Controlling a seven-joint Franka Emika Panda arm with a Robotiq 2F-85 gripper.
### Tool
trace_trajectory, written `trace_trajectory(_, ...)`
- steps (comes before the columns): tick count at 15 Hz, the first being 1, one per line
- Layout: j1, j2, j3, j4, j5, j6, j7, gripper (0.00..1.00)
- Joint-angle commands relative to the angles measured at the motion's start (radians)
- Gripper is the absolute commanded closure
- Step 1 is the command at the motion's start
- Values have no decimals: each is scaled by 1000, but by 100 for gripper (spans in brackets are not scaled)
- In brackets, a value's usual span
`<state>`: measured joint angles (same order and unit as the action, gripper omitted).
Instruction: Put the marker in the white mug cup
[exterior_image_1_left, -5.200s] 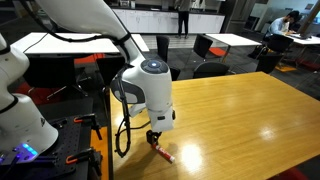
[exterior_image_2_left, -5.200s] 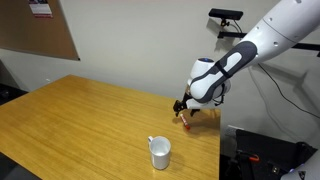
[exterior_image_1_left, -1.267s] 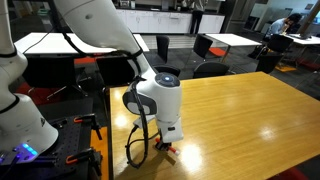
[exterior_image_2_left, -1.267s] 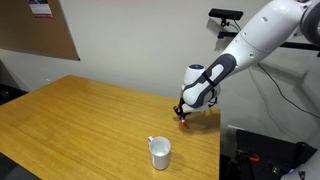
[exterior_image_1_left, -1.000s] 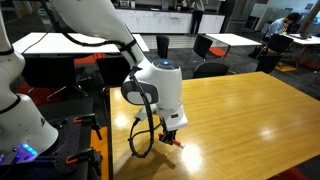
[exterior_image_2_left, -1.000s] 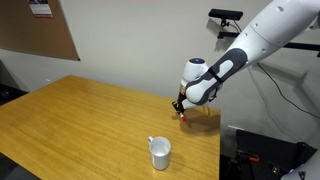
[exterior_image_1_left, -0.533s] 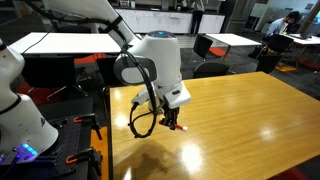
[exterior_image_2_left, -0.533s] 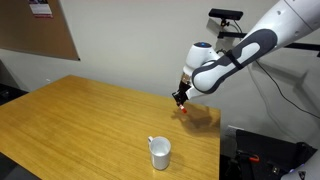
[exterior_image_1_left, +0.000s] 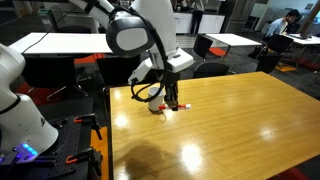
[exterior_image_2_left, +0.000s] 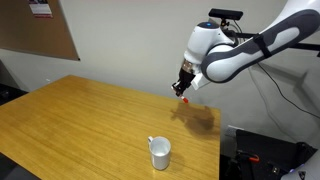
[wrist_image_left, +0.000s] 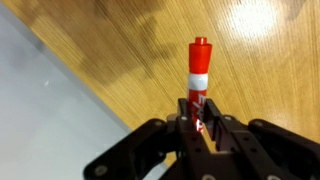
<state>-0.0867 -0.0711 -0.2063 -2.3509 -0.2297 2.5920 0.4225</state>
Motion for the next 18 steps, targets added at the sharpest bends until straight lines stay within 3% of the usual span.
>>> trace_trajectory(1, -44, -59, 67, -8, -150, -5, 82, 95)
trace_trajectory(8, -101, -77, 153, 5, -486, 22, 349, 95)
trace_trajectory(13, -103, -56, 168, 33, -821, 14, 663, 95)
trace_trajectory(18, -88, -34, 207, 61, -1217, -65, 1059, 95)
